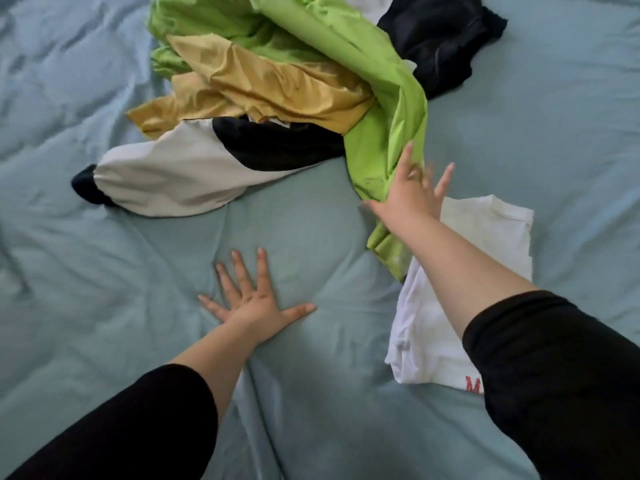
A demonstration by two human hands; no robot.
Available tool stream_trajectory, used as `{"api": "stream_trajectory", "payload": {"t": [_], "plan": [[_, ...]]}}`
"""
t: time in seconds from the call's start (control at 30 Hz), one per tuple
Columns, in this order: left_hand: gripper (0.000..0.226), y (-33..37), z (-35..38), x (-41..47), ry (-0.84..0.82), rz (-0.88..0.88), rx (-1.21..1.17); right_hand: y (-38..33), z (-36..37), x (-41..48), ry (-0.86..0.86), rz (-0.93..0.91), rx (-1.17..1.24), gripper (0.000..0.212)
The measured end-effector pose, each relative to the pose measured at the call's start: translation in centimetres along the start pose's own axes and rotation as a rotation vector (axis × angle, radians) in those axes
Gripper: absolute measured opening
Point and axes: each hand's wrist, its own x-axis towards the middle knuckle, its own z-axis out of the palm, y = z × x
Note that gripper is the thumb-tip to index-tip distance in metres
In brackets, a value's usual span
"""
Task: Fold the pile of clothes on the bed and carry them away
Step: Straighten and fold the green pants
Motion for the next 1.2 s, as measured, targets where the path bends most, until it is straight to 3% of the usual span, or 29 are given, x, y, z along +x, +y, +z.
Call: {"api": "stream_trajectory", "payload": {"t": [0.17, 0.27, 0.37, 0.43, 0.47, 0.57, 0.63, 0.7, 0.77, 0.9, 1.07, 1.2], "plan": [[0.132, -0.4, -0.2, 0.7, -0.088, 0.055, -0.026, -3.2, 0.1, -0.9, 0.051, -0.023, 0.112, 0.06], [0.13, -0.7, -1.3, 0.3, -0.168, 0.088, -0.023, -4.8, 0.3, -3.3, 0.009, -0.064, 0.335, 0.049], [0.116, -0.5, -4.0, 0.0, -0.252, 0.07, -0.099, -6.1, 0.3, -6.7, -0.105, 0.013, 0.615, 0.044], [0.098, -0.3, -6.6, -0.7, -0.321, 0.114, -0.257, -7.4, 0.0, -10.3, -0.206, 0.066, 0.802, 0.041], [0.092, -0.3, -7.9, -1.4, -0.353, 0.142, -0.444, -8.1, -0.2, -12.5, -0.259, 0.084, 0.9, 0.039], [0.113, 0.1, -9.4, -3.2, -0.389, 0.134, -1.083, -9.6, -0.4, -19.8, -0.457, 0.099, 1.146, 0.036], [0.102, 0.1, -9.5, -5.0, -0.314, 0.184, -1.171, -10.0, -0.3, -24.4, -0.578, 0.12, 1.208, 0.038], [0.075, -0.7, -9.4, -7.1, -0.232, 0.214, -1.19, -9.7, -0.9, -28.5, -0.726, 0.186, 1.271, 0.041], [0.059, -2.2, -9.0, -9.3, -0.178, 0.161, -1.186, -8.7, -1.8, -31.0, -0.854, 0.341, 1.426, 0.041], [0.035, -5.3, -8.7, -13.2, -0.18, 0.107, -1.082, -6.5, -3.2, -29.8, -0.619, 0.719, 1.698, 0.022], [0.027, -8.1, -8.0, -17.6, -0.319, 0.144, -0.966, -9.4, -4.7, -24.2, -0.563, 0.524, 1.693, 0.059], [0.038, -9.1, -7.4, -18.5, -0.386, 0.105, -1.171, -11.3, -3.7, -23.3, -0.541, 0.47, 1.35, 0.038]]}}
